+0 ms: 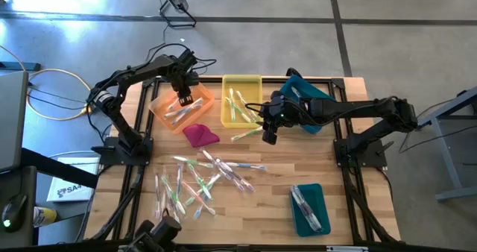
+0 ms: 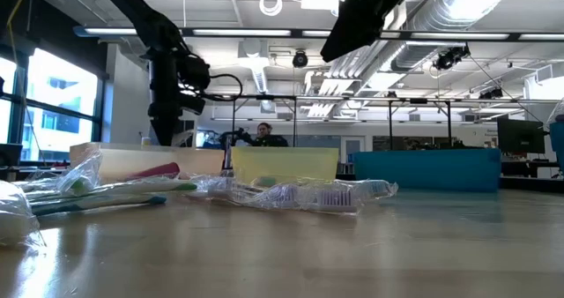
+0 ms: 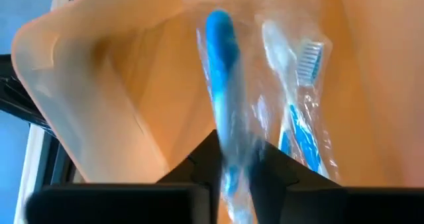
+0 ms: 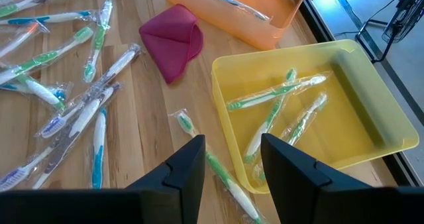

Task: Pick & Place Toothbrushes
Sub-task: Put the blue toothbrush into the orange bin

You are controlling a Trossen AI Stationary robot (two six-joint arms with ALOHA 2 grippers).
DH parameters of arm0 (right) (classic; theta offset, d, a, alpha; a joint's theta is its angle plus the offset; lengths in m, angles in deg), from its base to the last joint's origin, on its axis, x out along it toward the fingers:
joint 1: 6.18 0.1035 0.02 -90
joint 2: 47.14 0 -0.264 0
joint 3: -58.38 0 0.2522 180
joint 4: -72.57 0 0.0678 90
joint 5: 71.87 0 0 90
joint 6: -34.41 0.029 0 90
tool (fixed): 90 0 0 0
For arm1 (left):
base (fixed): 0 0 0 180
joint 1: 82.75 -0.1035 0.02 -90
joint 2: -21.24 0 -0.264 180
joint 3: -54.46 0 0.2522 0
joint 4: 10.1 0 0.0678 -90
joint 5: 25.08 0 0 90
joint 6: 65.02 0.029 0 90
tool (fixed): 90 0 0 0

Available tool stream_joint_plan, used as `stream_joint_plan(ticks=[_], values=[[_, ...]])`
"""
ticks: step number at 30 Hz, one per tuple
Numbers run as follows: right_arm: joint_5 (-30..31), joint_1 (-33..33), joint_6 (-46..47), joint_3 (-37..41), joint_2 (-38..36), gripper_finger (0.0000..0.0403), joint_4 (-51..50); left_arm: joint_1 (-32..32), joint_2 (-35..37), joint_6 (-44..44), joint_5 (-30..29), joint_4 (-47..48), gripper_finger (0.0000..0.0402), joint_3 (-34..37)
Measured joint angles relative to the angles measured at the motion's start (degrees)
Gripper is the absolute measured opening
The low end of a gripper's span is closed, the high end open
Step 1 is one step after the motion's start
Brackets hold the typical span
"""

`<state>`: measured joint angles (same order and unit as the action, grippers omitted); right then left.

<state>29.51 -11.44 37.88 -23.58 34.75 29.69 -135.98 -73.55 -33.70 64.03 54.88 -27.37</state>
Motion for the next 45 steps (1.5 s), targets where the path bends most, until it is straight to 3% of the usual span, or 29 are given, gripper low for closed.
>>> stream_joint_plan(ticks=[7, 16, 24, 28, 33, 45], values=[[0.00, 0.00, 0.00, 0.01, 0.00, 0.0139, -0.06, 0.00, 0.00, 1.42, -0.13, -0.64, 0.0120, 0.00], [0.00, 0.00, 0.00, -0.01, 0.00, 0.0139, -0.05, 0.00, 0.00, 4.48, 0.03, -1.90, 0.0129, 0.00], [0.03, 0.00, 0.00, -0.01, 0.00, 0.0139, -0.16, 0.16, 1.57, 10.62, 12.28, -10.54, 0.0103, 1.62], [0.11, 0.00, -0.03, 0.02, 0.00, 0.0139, -0.17, 1.70, 5.65, 10.87, 14.13, -17.38, 0.0064, 6.42], [0.15, 0.00, -0.15, 0.02, 0.00, 0.0139, -0.19, 5.03, 12.63, 10.58, 12.06, -23.03, 0.0008, 13.16], [0.19, 0.00, -0.07, -0.01, 0.00, 0.0139, -0.06, 16.56, 38.31, 10.75, 11.90, -42.18, 0.0002, 32.76]])
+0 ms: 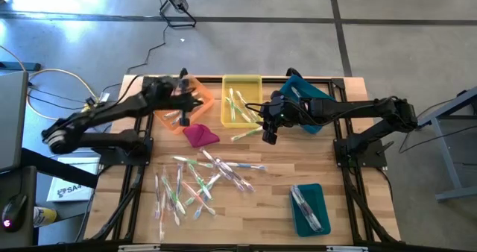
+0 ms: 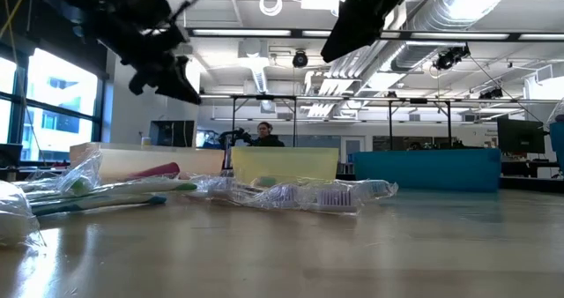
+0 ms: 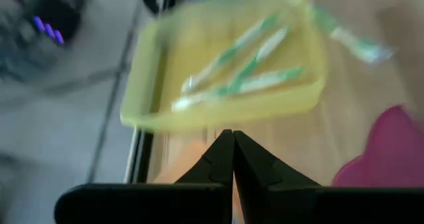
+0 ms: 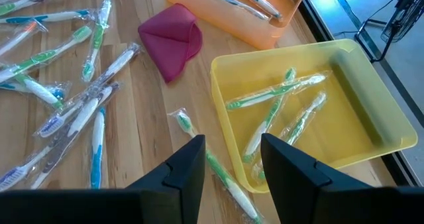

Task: Pick & Place Toothbrushes
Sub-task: Put the blue toothbrush into the orange bin

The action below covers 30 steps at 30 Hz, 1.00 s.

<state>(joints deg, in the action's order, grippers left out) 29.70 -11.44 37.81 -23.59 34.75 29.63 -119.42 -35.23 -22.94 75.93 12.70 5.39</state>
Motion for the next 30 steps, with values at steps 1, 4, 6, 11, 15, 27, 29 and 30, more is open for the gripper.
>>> stream_joint_plan(ticks=[1, 4, 6, 11, 15, 27, 29, 30], values=[[0.01, 0.00, 0.00, 0.00, 0.00, 0.0139, 0.26, 0.97, 2.37, 0.36, -0.03, -1.08, 0.0002, 1.32], [0.01, 0.00, 0.02, 0.01, 0.00, 0.0139, 1.33, 3.64, 9.28, 1.08, -0.13, -4.62, 0.0002, 5.38], [0.01, 0.00, 0.04, 0.00, 0.00, 0.0139, 2.39, 5.42, 13.49, 1.12, -0.20, -6.94, 0.0002, 8.00], [-0.05, 0.02, 0.10, 0.00, 0.00, 0.0139, 4.62, 9.48, 22.85, 1.19, -0.20, -8.87, 0.0003, 12.66], [-1.12, 0.02, 1.33, 0.00, 0.00, 0.0139, 7.89, 12.06, 28.45, 1.12, -0.18, -8.89, 0.0003, 15.13], [-1.15, 0.25, 1.55, 0.00, 0.00, 0.0124, 10.63, 14.98, 33.18, 0.97, -2.17, -6.90, 0.0003, 17.58], [-0.90, 0.78, 1.13, 0.00, 0.00, 0.0107, 10.40, 14.98, 33.20, 0.98, -2.17, -6.04, 0.0003, 17.58], [-0.46, 1.23, 0.71, 0.02, 0.00, 0.0096, 10.14, 14.98, 33.20, 0.97, -2.17, -5.53, 0.0003, 17.58]])
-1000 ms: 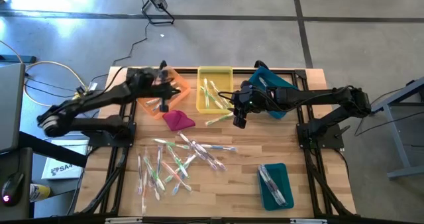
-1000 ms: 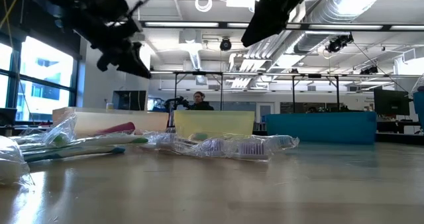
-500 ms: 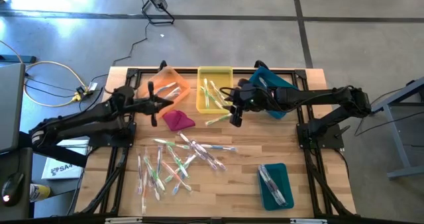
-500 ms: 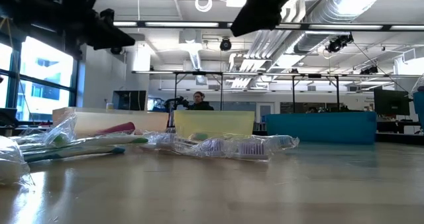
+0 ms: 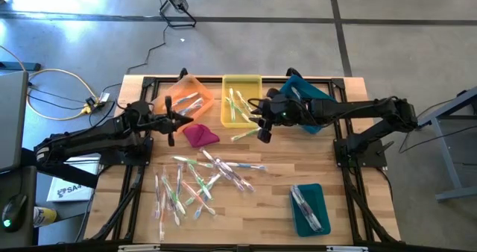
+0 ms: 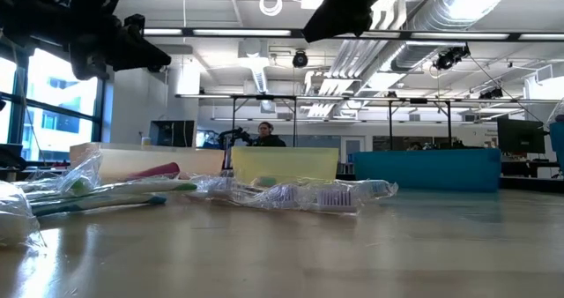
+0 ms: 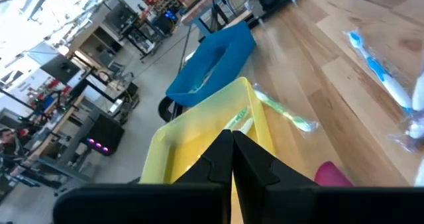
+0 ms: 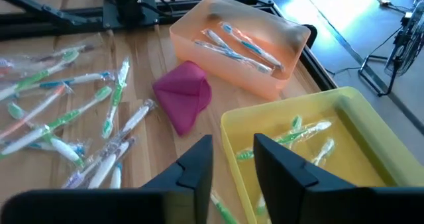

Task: Pick & Place Toothbrushes
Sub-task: Put the blue toothbrush into the orange bin

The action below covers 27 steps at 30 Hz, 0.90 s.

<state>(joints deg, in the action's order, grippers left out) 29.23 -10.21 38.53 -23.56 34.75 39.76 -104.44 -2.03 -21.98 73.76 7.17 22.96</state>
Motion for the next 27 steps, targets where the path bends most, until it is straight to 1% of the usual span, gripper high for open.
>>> stream_joint_plan(ticks=[4, 6, 10, 12, 14, 17, 20, 22, 25, 27], values=[[3.69, 2.49, -3.13, -0.01, 0.00, 0.0043, -0.15, 0.00, 0.00, -0.02, -0.09, 0.70, 0.0003, 0.00], [4.50, 3.21, -3.99, 0.00, -0.02, 0.0016, -0.57, 0.00, 0.00, -0.22, -0.38, 0.55, 0.0003, 0.00], [4.93, 3.58, -3.95, 1.78, -0.20, 0.0008, 0.63, 0.00, 0.00, -1.29, -0.42, 0.59, 0.0003, 0.00], [4.98, 3.37, -3.50, 4.85, -1.50, 0.0008, 4.17, 0.00, -0.02, -1.29, -0.42, 0.78, 0.0003, 0.00], [4.55, 3.14, -2.68, 8.75, -3.06, 0.0008, 10.50, 0.00, 0.00, -1.36, -0.42, 0.96, 0.0003, 0.00], [3.23, 2.86, -0.71, 16.13, -5.12, 0.0008, 22.09, 0.00, 0.00, -1.39, -0.42, 0.94, 0.0003, 0.00], [0.09, 2.87, 3.20, 22.28, -5.35, 0.0008, 32.23, 0.00, -0.01, -1.40, -0.43, 0.93, 0.0003, 0.00], [-2.85, 2.88, 6.80, 24.35, -5.36, 0.0009, 35.11, 0.00, 0.00, -1.40, -0.44, 0.92, 0.0003, 0.00], [-7.81, 3.47, 12.77, 24.76, -5.22, 0.0009, 34.62, 0.00, 0.00, -1.40, -0.44, 0.92, 0.0003, 0.00], [-9.82, 4.64, 14.50, 24.84, -5.03, 0.0009, 34.27, 0.00, 0.00, -1.40, -0.44, 0.92, 0.0003, 0.00]])
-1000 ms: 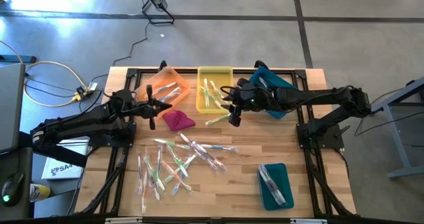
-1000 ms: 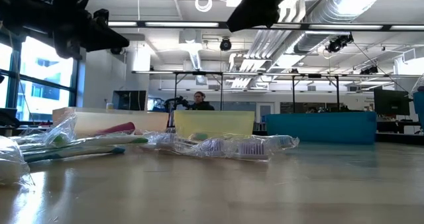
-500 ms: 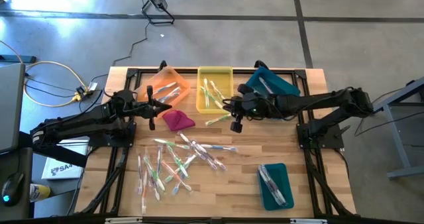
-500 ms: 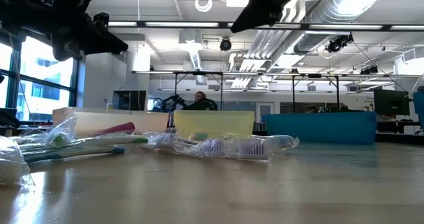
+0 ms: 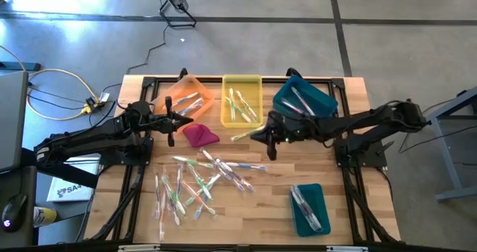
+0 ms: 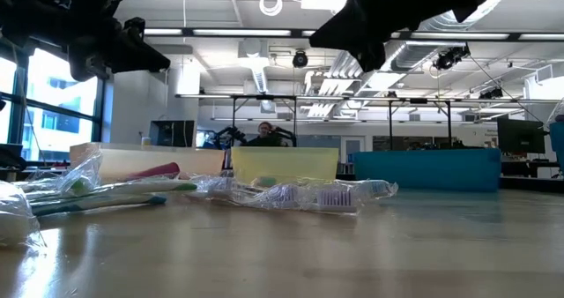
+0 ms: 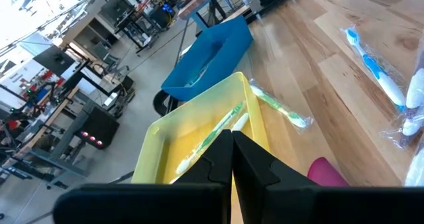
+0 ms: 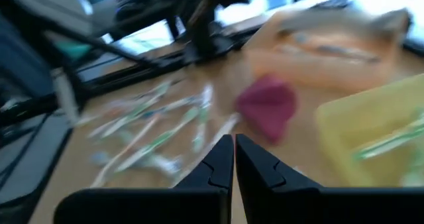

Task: Pick & Place Toothbrushes
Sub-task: Put the blue toothbrush into the orange bin

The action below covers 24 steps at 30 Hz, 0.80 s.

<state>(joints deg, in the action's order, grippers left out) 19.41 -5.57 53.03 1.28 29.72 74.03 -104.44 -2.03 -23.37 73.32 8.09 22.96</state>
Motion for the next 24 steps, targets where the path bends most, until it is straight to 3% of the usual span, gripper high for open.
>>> stream_joint_plan(ticks=[7, 13, 20, 24], values=[[0.54, 5.52, -0.30, -0.33, 0.04, 0.0003, -0.67, 0.00, -0.01, 0.00, -0.02, 0.00, 0.0003, -0.02], [5.32, 9.18, 0.18, -2.13, 0.68, 0.0002, -6.83, 0.00, -0.22, 0.00, -0.04, 0.02, 0.0003, -0.02], [10.14, 12.19, 2.54, -3.45, 2.80, 0.0002, -7.04, -0.02, -0.22, 0.02, -0.04, 0.02, 0.0003, -0.04], [10.23, 12.62, 3.50, -3.42, 4.06, 0.0002, -8.85, -0.02, -0.24, 0.02, -0.09, 0.07, 0.0003, -0.04]])
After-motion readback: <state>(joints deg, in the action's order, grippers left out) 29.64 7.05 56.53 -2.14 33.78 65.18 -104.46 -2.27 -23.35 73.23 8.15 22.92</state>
